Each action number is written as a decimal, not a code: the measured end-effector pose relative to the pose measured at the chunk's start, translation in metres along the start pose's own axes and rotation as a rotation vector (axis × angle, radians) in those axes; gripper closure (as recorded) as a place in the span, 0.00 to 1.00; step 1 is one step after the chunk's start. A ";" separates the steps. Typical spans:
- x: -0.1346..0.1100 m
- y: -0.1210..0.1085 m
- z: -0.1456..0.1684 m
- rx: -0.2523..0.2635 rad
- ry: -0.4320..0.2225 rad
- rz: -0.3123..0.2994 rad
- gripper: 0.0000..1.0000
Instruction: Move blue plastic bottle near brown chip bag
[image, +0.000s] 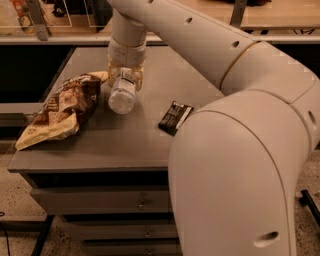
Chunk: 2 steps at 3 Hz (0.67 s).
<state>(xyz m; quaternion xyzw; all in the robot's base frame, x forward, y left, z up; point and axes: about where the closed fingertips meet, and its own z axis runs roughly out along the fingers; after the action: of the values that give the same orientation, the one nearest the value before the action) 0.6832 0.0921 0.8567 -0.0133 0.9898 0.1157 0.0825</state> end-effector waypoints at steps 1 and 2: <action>0.000 0.000 0.003 0.000 0.002 -0.001 0.00; 0.000 0.000 0.003 0.000 0.002 -0.001 0.00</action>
Offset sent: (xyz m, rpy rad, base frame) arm 0.0004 0.0010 -0.0022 -0.0005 0.0014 0.0014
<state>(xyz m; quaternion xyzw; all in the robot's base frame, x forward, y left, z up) 0.6837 0.0932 0.8543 -0.0140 0.9898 0.1155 0.0817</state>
